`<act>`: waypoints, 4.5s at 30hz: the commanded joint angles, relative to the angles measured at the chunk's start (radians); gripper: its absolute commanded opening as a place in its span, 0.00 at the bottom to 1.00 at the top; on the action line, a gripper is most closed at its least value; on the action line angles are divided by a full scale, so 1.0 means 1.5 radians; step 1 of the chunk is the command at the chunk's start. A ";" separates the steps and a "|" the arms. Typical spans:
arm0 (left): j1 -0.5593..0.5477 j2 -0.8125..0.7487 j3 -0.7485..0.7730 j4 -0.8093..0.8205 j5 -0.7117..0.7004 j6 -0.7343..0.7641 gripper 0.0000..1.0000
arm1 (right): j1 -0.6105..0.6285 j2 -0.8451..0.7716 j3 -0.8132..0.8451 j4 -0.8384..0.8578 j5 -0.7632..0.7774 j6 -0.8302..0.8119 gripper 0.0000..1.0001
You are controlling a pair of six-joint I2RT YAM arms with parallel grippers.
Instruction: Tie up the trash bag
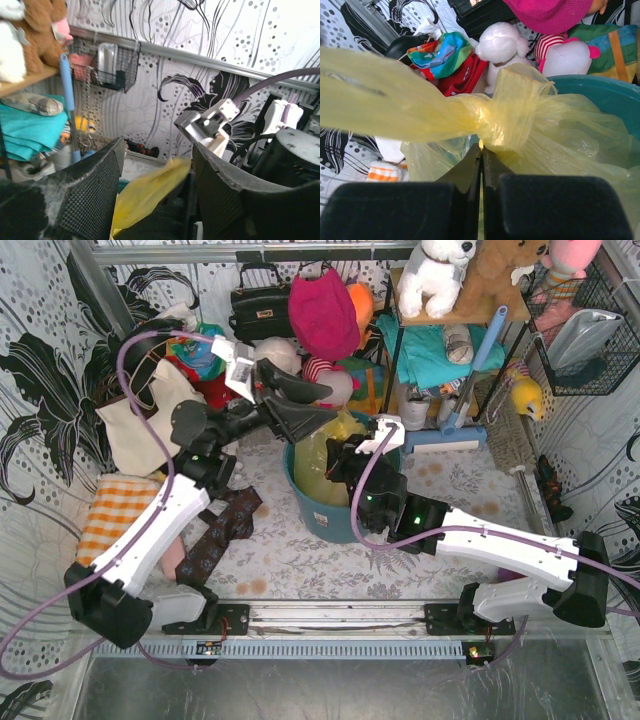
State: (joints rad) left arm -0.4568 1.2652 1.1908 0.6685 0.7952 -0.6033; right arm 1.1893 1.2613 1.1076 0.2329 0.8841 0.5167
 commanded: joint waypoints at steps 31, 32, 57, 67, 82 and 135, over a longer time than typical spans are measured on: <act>0.072 -0.047 -0.027 -0.408 -0.084 -0.018 0.50 | 0.003 -0.022 0.000 -0.002 0.019 0.020 0.00; 0.074 -0.048 -0.032 -0.394 -0.068 -0.027 0.49 | 0.002 -0.020 0.001 -0.004 0.017 0.021 0.00; 0.076 -0.057 -0.072 -0.368 0.084 -0.080 0.05 | -0.011 -0.009 -0.014 0.014 -0.017 0.028 0.00; 0.074 -0.103 -0.089 -0.372 0.117 -0.104 0.00 | -0.045 -0.001 -0.028 0.073 -0.084 0.013 0.00; 0.044 -0.151 -0.122 -0.442 0.062 -0.087 0.00 | -0.072 -0.058 -0.038 0.044 -0.103 -0.021 0.00; -0.003 -0.117 -0.103 -0.522 0.053 -0.050 0.00 | -0.077 0.063 -0.285 0.821 -0.316 -0.258 0.00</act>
State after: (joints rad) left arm -0.4545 1.1030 1.0241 -0.1089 0.8864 -0.7044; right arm 1.0817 1.3426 0.7109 1.2579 0.4755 0.1951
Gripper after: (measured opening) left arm 0.008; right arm 0.003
